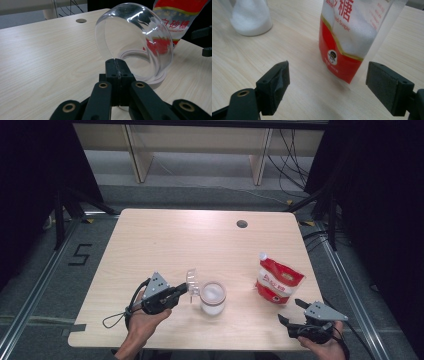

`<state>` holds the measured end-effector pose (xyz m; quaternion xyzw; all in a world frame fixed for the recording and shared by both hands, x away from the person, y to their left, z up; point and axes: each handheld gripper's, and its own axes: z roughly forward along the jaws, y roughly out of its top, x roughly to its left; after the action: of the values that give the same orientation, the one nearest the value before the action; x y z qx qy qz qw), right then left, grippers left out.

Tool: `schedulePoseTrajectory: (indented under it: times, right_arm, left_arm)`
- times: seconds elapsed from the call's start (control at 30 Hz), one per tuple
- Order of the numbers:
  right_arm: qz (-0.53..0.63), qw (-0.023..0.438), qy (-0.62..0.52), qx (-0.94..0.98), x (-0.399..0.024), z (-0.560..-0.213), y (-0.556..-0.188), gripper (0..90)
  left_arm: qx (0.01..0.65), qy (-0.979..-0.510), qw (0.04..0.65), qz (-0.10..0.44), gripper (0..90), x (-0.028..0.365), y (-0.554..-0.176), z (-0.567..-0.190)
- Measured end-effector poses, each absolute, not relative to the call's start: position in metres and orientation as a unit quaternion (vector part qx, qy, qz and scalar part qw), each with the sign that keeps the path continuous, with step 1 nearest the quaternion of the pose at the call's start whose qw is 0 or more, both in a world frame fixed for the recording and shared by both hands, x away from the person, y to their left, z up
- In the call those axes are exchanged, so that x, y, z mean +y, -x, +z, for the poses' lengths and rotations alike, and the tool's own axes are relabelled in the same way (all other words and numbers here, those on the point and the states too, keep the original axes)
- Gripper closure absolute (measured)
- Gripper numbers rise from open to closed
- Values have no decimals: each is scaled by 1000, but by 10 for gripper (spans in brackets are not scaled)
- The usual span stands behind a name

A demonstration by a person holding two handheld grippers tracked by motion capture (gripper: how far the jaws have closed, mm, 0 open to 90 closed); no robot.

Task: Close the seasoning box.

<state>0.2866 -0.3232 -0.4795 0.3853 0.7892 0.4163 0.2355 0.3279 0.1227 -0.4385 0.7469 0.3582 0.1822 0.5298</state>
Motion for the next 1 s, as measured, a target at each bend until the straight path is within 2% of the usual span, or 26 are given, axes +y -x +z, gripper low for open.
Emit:
schedulePoseTrajectory:
  times: [0.13,0.33,0.6,0.8,1.0]
  right_arm:
    - [416,229,-395,787,-322,-479,-285,200]
    - [417,248,-373,791,-324,-480,-288,200]
    - [422,230,-383,789,-322,-480,-287,198]
    - [423,250,-367,790,-323,-480,-289,197]
    - [419,241,-374,792,-321,-480,-287,197]
  left_arm:
    - [357,-751,525,182,891,123,-327,-438]
    - [357,-749,529,177,889,120,-327,-438]
    - [350,-750,535,172,885,116,-327,-437]
    - [344,-754,534,168,874,112,-327,-438]
    - [343,-754,537,159,811,109,-324,-438]
